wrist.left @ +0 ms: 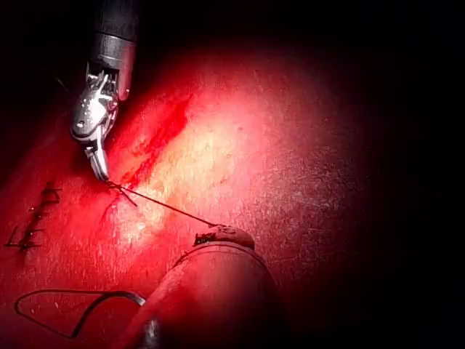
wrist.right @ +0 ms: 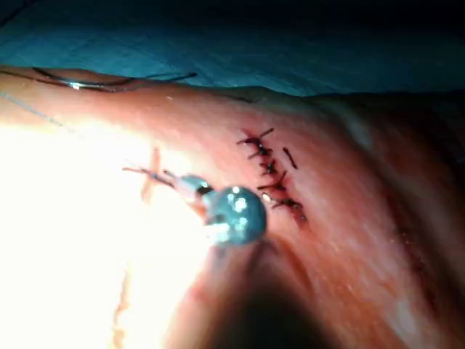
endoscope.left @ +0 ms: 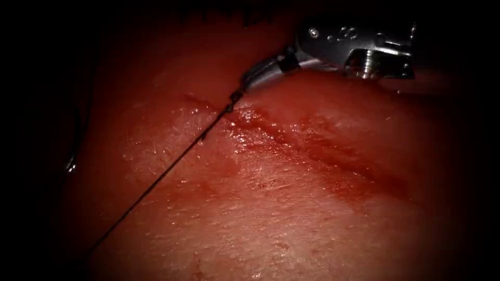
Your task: Wound Closure
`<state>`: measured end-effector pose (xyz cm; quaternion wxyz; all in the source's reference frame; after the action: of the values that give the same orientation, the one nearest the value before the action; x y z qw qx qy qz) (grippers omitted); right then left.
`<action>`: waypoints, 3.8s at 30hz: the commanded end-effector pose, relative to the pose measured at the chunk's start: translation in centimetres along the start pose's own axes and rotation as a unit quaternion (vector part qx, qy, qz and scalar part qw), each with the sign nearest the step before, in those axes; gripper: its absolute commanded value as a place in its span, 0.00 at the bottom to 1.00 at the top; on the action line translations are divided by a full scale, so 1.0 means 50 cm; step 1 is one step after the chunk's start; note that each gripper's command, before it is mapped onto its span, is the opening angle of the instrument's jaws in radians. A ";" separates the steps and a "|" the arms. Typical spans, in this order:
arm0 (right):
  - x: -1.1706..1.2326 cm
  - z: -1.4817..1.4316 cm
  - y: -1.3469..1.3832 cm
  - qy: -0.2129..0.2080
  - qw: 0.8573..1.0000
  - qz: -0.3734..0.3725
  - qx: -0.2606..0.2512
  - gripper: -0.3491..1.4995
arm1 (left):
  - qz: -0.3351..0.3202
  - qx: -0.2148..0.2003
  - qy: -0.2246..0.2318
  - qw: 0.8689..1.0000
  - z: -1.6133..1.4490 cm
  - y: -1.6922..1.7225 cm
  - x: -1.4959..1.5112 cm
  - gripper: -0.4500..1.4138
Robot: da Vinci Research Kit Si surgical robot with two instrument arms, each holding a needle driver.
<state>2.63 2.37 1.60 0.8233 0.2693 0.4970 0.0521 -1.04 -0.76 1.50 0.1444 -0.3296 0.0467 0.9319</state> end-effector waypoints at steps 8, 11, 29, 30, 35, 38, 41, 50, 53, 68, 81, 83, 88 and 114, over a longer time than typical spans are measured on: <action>-0.0047 0.0047 -0.0048 0.070 0.991 0.104 -0.052 0.00 | 0.000 -0.003 0.001 1.000 0.0008 0.0017 0.0003 0.00; -0.0053 0.0029 -0.0045 0.088 0.985 0.124 -0.083 0.00 | 0.001 -0.005 -0.001 1.000 0.0002 0.0022 0.0003 0.00; -0.0077 -0.0039 -0.0009 0.109 0.967 0.143 -0.179 0.00 | 0.011 -0.011 -0.003 1.000 -0.0025 0.0021 -0.0043 0.00; -0.0076 -0.0035 -0.0010 0.109 0.967 0.143 -0.180 0.00 | 0.011 -0.010 -0.004 1.000 -0.0027 0.0021 -0.0046 0.00; -0.0068 -0.0020 -0.0017 0.107 0.968 0.136 -0.183 0.00 | 0.010 -0.009 -0.005 1.000 -0.0027 0.0024 -0.0037 0.00; -0.0067 -0.0019 -0.0015 0.108 0.967 0.135 -0.185 0.00 | 0.006 -0.010 -0.007 1.000 -0.0021 0.0016 -0.0019 0.00; -0.0066 -0.0023 -0.0017 0.132 0.965 0.121 -0.190 0.00 | -0.004 -0.007 -0.001 1.000 -0.0018 -0.0005 0.0009 0.00; -0.0020 -0.0071 -0.0073 0.196 0.954 0.107 -0.200 0.26 | 0.024 0.015 0.045 0.999 -0.0002 -0.0115 0.0142 0.00; 0.0011 -0.0087 -0.0108 0.206 0.951 0.100 -0.207 0.32 | 0.029 0.021 0.059 0.998 0.0001 -0.0167 0.0179 0.00; 0.0161 0.0006 -0.0274 0.227 0.947 0.052 -0.220 0.00 | 0.065 0.015 0.070 0.995 0.0051 -0.0334 0.0258 0.00; 0.0119 0.0128 -0.0203 0.206 0.946 0.037 -0.247 0.00 | 0.076 0.001 0.074 0.994 0.0102 -0.0409 0.0241 0.00; 0.0108 0.0140 -0.0198 0.201 0.947 0.034 -0.249 0.00 | 0.079 -0.001 0.073 0.994 0.0110 -0.0413 0.0242 0.00; 0.0099 0.0163 -0.0195 0.203 0.948 0.028 -0.243 0.10 | 0.089 -0.010 0.066 0.994 0.0139 -0.0422 0.0252 0.00; 0.0108 0.0178 -0.0207 0.253 0.951 -0.017 -0.178 0.39 | 0.126 -0.106 0.030 0.986 0.0363 -0.0460 0.0106 0.00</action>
<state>3.41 1.36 0.93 0.7053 0.0885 0.6769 0.1913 -1.76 1.87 2.59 -0.0143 -0.3609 -0.0093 0.9325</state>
